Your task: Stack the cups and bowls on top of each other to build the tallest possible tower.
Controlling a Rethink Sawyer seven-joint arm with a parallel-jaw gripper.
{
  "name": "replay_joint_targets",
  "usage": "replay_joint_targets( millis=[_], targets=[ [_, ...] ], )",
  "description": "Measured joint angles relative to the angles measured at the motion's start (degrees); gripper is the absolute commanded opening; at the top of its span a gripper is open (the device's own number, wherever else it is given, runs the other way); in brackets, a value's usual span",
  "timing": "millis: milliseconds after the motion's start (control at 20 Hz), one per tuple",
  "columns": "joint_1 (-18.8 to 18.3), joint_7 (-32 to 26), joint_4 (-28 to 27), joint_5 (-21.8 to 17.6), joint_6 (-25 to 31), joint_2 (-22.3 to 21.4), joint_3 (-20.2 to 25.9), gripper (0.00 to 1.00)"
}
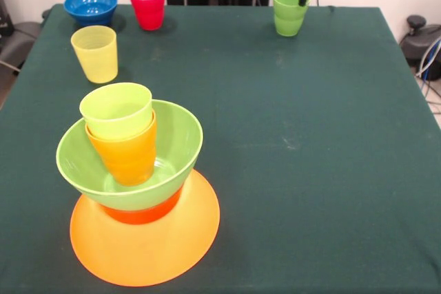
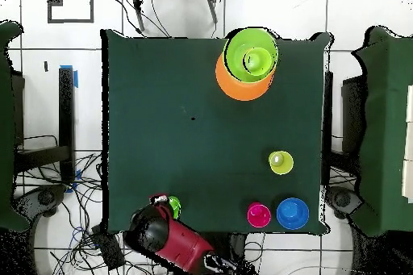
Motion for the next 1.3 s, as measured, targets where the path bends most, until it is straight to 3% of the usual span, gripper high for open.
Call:
replay_joint_targets(
  millis=[400, 900, 950, 1300],
  targets=[
    [-1.75, 1.08, -0.07, -2.58, -6.83, 6.63, 1.19, 1.0],
    [-2.1, 2.42, -0.08, -3.14, -7.29, 9.08, 1.4, 1.0],
    [-2.09, 2.43, -0.09, -3.14, -7.29, 9.16, 1.4, 0.0],
    [-1.84, 2.43, -0.07, -3.42, -7.19, 8.87, 0.72, 0.0]
  ],
)
